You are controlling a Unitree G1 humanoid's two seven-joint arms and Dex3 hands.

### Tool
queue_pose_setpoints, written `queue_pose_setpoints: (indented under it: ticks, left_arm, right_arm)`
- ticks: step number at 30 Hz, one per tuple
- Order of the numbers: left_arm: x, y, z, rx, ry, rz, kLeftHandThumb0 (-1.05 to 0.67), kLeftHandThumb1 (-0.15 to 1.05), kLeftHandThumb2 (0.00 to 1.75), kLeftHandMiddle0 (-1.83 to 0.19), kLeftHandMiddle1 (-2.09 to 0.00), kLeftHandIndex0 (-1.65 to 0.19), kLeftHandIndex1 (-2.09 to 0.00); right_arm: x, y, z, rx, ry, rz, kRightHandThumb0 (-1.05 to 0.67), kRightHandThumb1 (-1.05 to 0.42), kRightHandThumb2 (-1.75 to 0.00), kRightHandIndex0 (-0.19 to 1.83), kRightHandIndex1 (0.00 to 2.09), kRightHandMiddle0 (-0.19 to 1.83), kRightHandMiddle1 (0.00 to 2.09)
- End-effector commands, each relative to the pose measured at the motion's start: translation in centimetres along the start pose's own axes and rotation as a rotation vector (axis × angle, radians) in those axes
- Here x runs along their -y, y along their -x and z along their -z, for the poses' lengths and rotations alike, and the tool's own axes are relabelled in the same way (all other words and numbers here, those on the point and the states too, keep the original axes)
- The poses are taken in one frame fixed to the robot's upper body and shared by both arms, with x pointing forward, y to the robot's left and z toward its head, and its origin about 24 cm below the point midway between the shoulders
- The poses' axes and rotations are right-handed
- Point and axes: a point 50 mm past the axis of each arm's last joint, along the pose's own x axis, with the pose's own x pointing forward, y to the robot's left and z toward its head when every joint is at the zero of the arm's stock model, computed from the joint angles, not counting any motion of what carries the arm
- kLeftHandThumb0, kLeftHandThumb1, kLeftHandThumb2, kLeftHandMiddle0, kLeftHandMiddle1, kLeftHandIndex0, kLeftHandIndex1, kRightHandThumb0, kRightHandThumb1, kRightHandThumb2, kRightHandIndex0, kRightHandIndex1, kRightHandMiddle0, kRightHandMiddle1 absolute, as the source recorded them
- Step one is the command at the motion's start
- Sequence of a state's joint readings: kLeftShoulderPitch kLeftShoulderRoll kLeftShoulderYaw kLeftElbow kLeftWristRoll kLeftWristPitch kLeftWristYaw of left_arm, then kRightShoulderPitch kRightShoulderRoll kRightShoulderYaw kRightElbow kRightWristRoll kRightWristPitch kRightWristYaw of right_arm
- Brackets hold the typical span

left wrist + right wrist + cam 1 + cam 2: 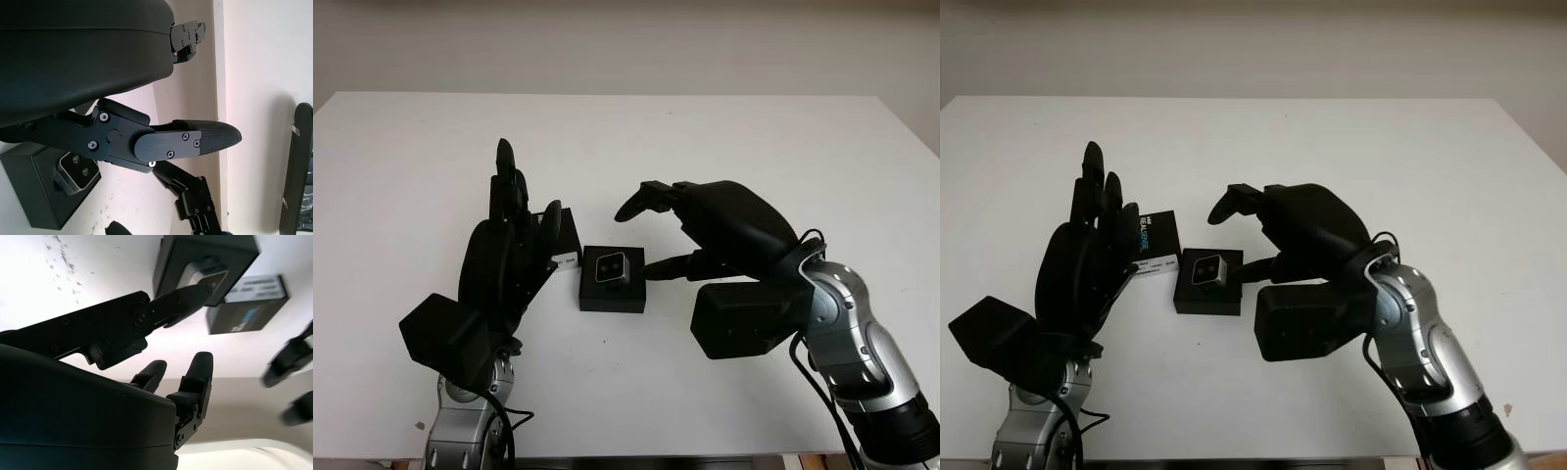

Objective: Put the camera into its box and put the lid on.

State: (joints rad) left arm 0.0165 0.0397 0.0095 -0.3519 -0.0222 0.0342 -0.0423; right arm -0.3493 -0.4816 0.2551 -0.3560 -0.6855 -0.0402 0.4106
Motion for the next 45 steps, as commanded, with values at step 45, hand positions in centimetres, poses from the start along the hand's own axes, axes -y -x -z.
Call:
queue_pose_setpoints:
  ticks: [45]
  left_arm:
    - [-1.2,0.7,-1.1,0.006,-0.023,-0.006,-0.73,1.05,0.48,0.19,0.00,0.19,0.00]
  right_arm:
    - [-7.4,3.5,2.8,0.029,0.139,-0.275,-0.65,-1.05,-0.47,0.17,0.06,0.38,0.39]
